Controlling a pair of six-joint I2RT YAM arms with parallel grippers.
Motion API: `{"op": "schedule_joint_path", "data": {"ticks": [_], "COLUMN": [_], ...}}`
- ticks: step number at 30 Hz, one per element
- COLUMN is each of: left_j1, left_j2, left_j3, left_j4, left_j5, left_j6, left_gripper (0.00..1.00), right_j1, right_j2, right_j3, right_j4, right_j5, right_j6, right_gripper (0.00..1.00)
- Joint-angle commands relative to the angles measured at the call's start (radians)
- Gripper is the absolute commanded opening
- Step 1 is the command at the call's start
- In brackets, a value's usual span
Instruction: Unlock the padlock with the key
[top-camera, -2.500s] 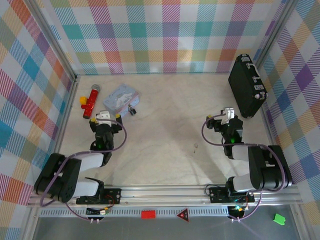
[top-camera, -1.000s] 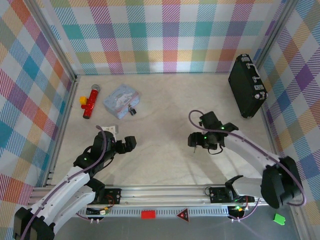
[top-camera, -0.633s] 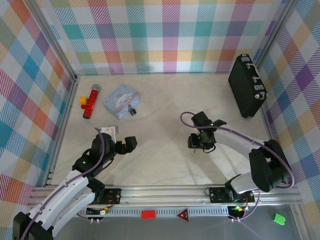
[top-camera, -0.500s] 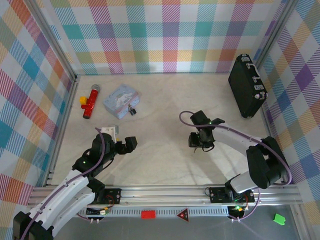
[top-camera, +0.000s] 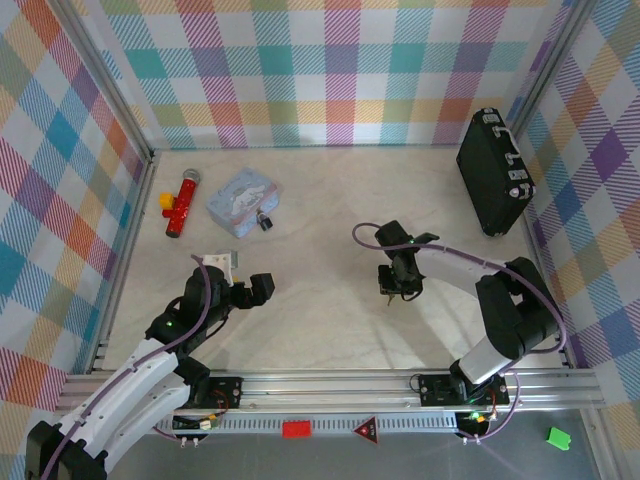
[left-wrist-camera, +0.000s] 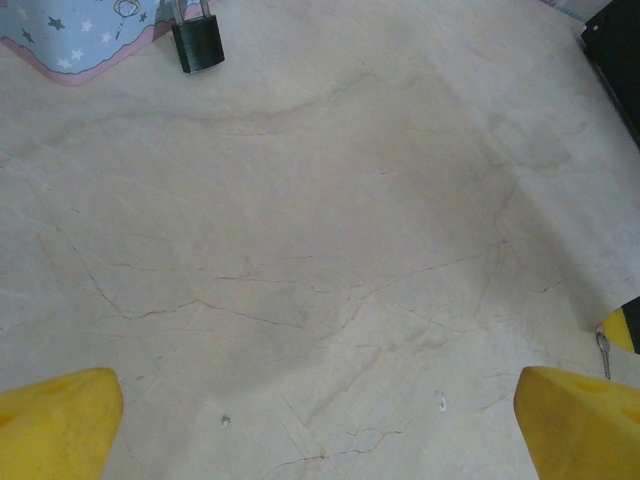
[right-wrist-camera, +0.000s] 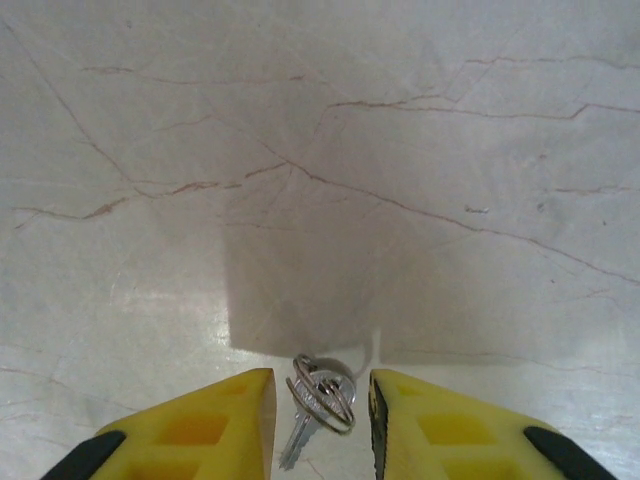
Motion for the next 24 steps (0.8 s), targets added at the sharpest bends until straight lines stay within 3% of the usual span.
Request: {"op": "schedule_joint_path", "data": {"ticks": [1,16,24], "left_j1": [-0.013,-0.013,-0.013], "left_j2": [-0.007,-0.01,0.005], "left_j3": [-0.007,-0.003,-0.003], "left_j4": [0.043,0.035,0.04], "left_j5": [-0.009,-0.02,-0.03], "left_j6": [0.022,0.02,0.017], "left_gripper": [1.0,1.0,1.0], "right_j1": [0.007,0.02,0.022], "right_j2": [0.017,0.045,-0.036], "right_j3": [0.026,0.011,-0.023], "right_j4": [-0.017,0.002,0.026], "right_j5": [0.021,0.012,-0.009], "right_j6": [-0.013,-0.015,0.028], "right_gripper": [0.29,0.12,0.02]}}
